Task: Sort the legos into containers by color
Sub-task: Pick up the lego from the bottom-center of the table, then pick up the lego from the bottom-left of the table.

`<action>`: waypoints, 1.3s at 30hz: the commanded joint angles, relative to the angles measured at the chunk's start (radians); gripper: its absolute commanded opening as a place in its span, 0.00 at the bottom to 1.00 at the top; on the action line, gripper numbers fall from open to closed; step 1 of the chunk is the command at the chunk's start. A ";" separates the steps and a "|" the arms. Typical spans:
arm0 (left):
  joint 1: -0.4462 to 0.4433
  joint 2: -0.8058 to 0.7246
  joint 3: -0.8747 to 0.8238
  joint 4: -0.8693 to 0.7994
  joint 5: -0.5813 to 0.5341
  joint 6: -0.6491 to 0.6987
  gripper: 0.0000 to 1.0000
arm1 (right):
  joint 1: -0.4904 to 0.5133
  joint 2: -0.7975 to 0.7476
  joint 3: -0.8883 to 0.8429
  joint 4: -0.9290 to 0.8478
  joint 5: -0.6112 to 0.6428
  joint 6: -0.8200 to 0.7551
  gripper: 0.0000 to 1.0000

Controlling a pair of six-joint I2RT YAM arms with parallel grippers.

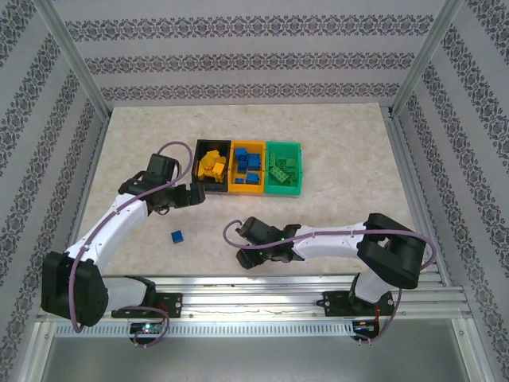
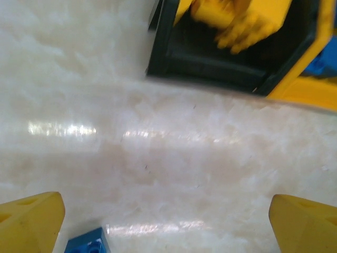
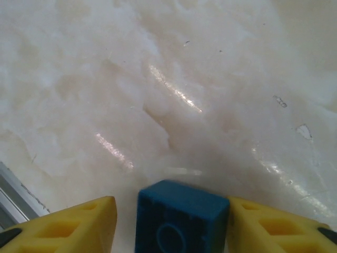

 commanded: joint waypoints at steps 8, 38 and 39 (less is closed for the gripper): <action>0.010 -0.037 -0.162 -0.093 0.076 -0.126 0.89 | 0.010 0.026 0.022 0.006 0.036 0.050 0.23; -0.065 0.155 -0.228 0.038 -0.131 -0.230 0.20 | -0.030 -0.016 0.000 0.031 0.064 0.055 0.22; -0.065 0.147 -0.225 0.038 -0.122 -0.231 0.19 | -0.033 -0.017 0.001 0.032 0.064 0.058 0.22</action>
